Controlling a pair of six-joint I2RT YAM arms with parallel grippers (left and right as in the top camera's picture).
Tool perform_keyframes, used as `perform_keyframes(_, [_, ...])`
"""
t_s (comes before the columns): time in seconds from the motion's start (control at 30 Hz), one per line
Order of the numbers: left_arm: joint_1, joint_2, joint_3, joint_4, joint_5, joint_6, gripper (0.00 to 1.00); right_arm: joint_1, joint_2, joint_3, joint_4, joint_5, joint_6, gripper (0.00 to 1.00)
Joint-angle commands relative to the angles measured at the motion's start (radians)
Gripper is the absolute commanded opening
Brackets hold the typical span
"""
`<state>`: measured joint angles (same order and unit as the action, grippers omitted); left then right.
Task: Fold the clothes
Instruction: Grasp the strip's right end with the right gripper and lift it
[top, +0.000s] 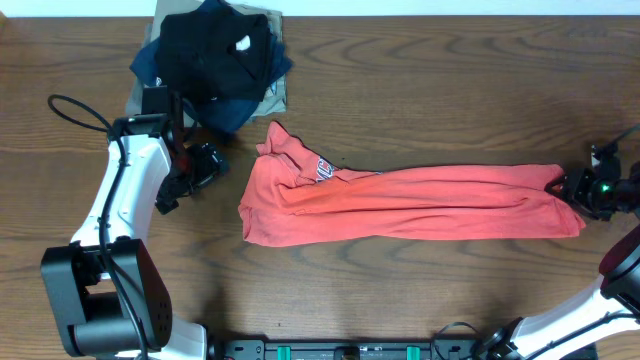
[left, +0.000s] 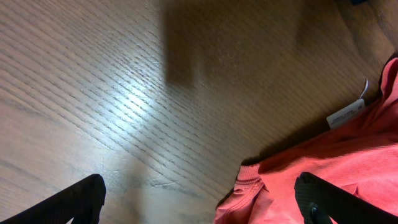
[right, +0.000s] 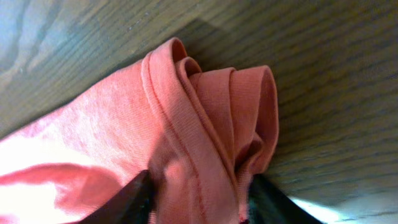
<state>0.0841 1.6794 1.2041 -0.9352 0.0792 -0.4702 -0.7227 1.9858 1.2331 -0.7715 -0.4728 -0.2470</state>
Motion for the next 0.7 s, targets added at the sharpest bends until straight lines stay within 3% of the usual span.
perform_keyframes(0.0, [0.001,0.006,-0.010,-0.002,0.006,0.014,0.98,0.003,0.030,-0.018,-0.014,-0.032,0.038,0.38])
perform_keyframes(0.13, [0.001,0.006,-0.010,-0.002,0.007,0.013,0.98,0.003,0.030,-0.013,-0.026,-0.001,0.083,0.01])
perform_keyframes(0.5, [0.001,0.006,-0.010,-0.002,0.007,0.013,0.98,0.002,-0.041,0.155,-0.159,0.220,0.258,0.01])
perform_keyframes(0.67, [0.001,0.006,-0.010,0.000,0.007,0.013,0.98,0.012,-0.116,0.226,-0.208,0.219,0.302,0.01])
